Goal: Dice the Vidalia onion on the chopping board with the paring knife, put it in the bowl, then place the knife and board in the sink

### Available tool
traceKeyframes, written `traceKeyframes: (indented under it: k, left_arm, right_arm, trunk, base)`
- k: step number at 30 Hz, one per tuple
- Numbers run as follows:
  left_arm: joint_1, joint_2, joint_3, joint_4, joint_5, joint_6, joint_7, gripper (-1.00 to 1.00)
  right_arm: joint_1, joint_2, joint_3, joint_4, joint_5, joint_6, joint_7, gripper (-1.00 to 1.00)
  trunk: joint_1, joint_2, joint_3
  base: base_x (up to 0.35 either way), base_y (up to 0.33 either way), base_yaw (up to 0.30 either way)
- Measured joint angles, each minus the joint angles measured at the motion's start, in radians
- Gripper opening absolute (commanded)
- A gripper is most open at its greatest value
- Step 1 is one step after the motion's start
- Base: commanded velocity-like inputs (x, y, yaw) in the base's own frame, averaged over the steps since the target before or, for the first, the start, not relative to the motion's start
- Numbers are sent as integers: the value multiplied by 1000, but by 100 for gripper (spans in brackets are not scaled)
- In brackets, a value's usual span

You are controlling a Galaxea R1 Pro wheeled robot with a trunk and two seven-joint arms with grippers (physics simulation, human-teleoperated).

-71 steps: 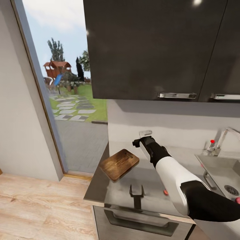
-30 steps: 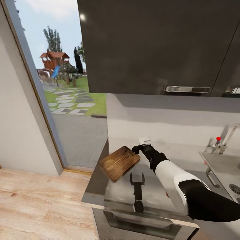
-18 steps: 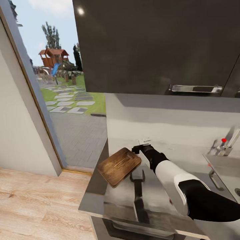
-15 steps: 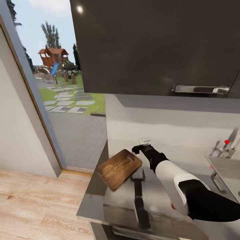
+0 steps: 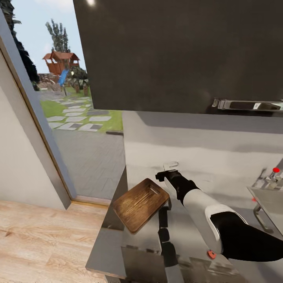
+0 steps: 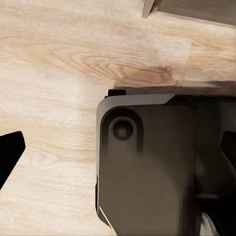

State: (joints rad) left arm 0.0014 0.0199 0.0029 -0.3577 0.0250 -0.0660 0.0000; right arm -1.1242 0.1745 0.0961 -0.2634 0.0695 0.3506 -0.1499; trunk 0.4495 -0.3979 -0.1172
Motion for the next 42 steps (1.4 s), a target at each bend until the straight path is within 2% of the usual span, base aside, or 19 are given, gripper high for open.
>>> traceKeyframes:
  k: [8,35,42]
  left_arm:
    - [0,-1,1,11,-1,0,0,100]
    - [0,-2,1,12,0,0,0,100]
    - [0,-4,1,12,0,0,0,100]
  right_arm:
    - [0,0,1,1,-1,0,1,100]
    - [0,0,2,3,-1,0,2,100]
    - [0,0,2,2,-1,0,2,100]
  trunk:
    - [0,0,-6]
    - [0,0,-7]
    - [0,0,-6]
  base:
    - [-25,0,0]
    - [-27,0,0]
    - [-163,0,0]
